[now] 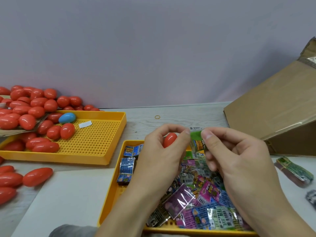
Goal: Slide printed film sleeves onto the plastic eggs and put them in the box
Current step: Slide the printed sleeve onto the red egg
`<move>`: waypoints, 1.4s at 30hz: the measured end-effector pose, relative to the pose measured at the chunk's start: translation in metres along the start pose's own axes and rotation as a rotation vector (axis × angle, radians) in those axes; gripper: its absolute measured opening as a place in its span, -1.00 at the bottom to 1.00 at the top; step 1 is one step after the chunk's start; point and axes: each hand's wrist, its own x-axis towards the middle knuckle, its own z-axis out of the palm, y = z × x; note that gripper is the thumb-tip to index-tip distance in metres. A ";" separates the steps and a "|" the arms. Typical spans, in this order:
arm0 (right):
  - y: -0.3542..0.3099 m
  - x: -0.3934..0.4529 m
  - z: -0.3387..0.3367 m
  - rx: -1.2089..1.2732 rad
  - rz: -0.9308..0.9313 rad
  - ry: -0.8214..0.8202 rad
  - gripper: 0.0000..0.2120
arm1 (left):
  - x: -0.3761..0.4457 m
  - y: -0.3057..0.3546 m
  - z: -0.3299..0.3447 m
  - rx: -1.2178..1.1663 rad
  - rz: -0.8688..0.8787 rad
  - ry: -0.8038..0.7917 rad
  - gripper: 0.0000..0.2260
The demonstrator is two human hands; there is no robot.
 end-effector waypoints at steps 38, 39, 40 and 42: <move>0.000 0.004 -0.014 -0.288 -0.189 0.049 -0.81 | 0.000 -0.004 0.000 0.076 0.153 -0.046 -0.69; 0.000 0.004 -0.014 -0.285 -0.190 0.048 -0.81 | 0.000 -0.004 0.000 0.069 0.155 -0.044 -0.70; 0.000 0.004 -0.014 -0.279 -0.191 0.047 -0.81 | 0.000 -0.004 0.000 0.055 0.156 -0.039 -0.71; -0.001 0.005 -0.014 -0.269 -0.196 0.045 -0.81 | 0.000 -0.003 0.000 0.018 0.162 -0.026 -0.74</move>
